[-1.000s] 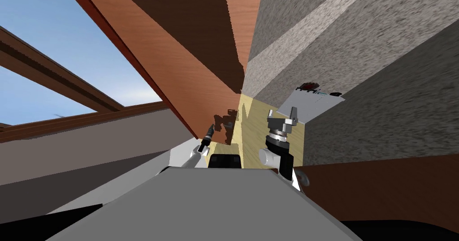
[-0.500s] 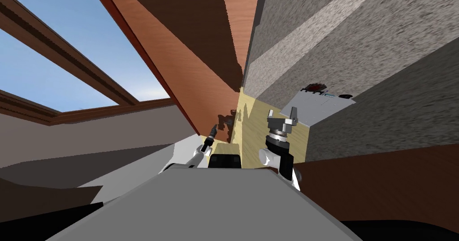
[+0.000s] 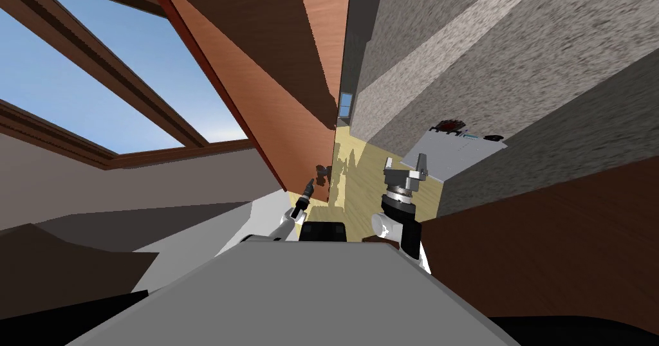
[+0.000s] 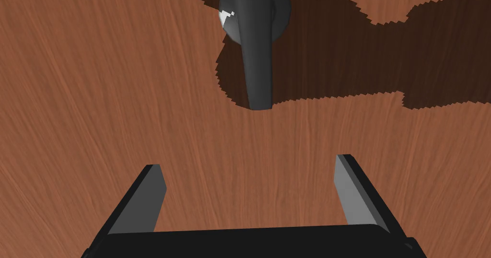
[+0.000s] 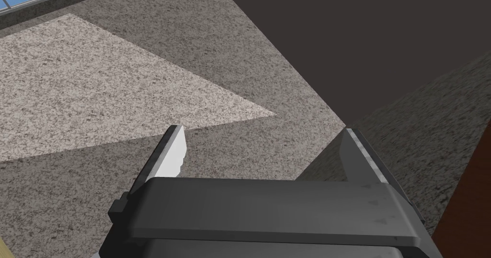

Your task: Push the door open

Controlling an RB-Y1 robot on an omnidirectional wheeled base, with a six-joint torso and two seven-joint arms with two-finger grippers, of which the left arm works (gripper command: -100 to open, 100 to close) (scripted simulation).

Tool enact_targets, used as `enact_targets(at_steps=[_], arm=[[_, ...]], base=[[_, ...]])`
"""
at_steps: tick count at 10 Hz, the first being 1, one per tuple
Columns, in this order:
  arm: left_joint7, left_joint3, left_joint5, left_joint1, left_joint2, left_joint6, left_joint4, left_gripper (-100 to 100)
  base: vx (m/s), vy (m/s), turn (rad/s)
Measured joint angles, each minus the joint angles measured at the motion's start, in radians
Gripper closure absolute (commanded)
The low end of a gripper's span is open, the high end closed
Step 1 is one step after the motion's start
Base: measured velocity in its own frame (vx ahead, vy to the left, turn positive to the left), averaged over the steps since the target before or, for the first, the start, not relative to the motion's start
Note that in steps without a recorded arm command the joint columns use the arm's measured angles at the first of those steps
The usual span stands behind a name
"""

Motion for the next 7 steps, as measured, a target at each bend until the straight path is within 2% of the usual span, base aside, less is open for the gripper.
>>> enact_targets(at_steps=[1,3,4,6,7], arm=[[0.003,-0.001,-0.003,0.003,-0.003,0.003,-0.007,-100],[0.002,-0.001,-0.003,0.004,0.003,0.003,-0.006,-100],[0.003,-0.003,-0.005,0.011,0.013,0.007,-0.018,-100],[-0.002,0.004,0.000,-0.005,0.036,-0.007,0.012,-100],[-0.003,0.007,0.002,-0.011,0.050,-0.011,0.021,-100]], base=[[-0.051,-0.053,0.001],[0.122,0.101,0.001],[0.148,0.107,-0.011],[0.175,0.076,-0.013],[0.199,-0.004,-0.031]])
